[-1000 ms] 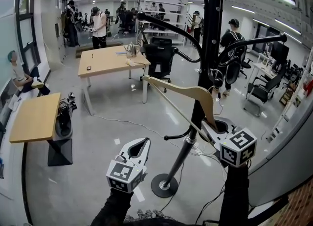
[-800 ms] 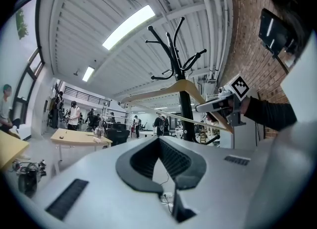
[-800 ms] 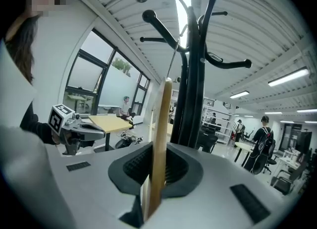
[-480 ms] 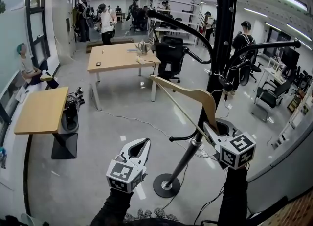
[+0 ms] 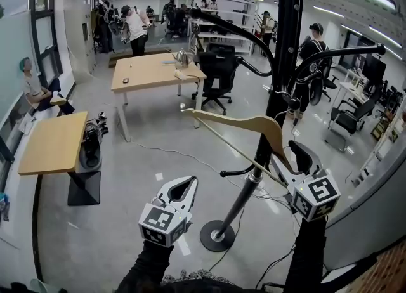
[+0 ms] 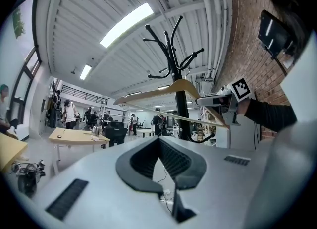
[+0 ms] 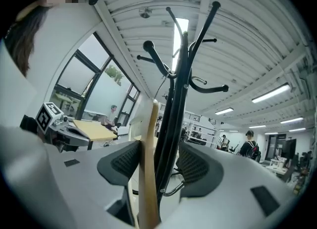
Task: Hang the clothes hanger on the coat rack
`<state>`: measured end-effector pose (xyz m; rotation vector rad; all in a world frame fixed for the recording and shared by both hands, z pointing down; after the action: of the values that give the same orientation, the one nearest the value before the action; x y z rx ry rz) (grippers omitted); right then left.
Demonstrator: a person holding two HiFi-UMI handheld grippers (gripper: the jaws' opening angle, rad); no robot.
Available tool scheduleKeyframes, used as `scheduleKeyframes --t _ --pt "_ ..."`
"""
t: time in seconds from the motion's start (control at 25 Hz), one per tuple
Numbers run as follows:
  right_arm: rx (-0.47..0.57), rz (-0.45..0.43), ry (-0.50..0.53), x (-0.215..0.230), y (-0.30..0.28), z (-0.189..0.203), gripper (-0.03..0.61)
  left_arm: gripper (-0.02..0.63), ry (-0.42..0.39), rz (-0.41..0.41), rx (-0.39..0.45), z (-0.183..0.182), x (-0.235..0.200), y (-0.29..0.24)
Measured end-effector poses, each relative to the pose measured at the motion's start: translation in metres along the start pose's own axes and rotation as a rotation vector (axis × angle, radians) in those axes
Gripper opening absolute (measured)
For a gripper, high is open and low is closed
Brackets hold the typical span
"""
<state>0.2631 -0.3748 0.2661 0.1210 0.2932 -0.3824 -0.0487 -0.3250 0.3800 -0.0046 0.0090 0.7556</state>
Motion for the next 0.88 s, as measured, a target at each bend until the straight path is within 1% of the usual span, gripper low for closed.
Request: scheduleKeyframes --t 0.16,0.36,0.56,0.68,0.8,0.88 --pt "0.006 0.027 0.007 -0.005 0.02 -0.009 0.225 0.008 0.0 0.03 0.003 -0.005 0.004 0.006" --pt "-0.003 0.087 -0.044 -0.013 0.046 -0.01 0.225 0.008 -0.038 0.103 0.007 -0.009 0.011 0.015" --pt "-0.035 0.17 -0.061 -0.032 0.08 -0.009 0.225 0.008 -0.045 0.172 0.007 -0.014 0.019 0.036" --pt "-0.054 0.231 -0.067 -0.05 0.109 -0.005 0.225 0.008 -0.031 0.22 0.006 -0.014 0.025 0.052" --pt "-0.049 0.294 -0.062 -0.068 0.14 -0.006 0.225 0.008 -0.041 0.237 0.005 -0.009 0.03 0.071" --pt "-0.046 0.338 -0.07 -0.082 0.163 -0.007 0.224 0.008 -0.046 0.265 0.004 -0.006 0.037 0.084"
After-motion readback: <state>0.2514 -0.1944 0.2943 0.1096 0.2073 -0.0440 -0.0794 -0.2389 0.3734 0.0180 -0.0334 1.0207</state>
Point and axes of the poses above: the fingertips, and each gripper's own axes: y backward along the fingers, x to its right, z out of its underside, the point moved 10 cm from there along y, backward along the fingers, and after that the axes turned 13 degrees about z, right-handed, at the moved point
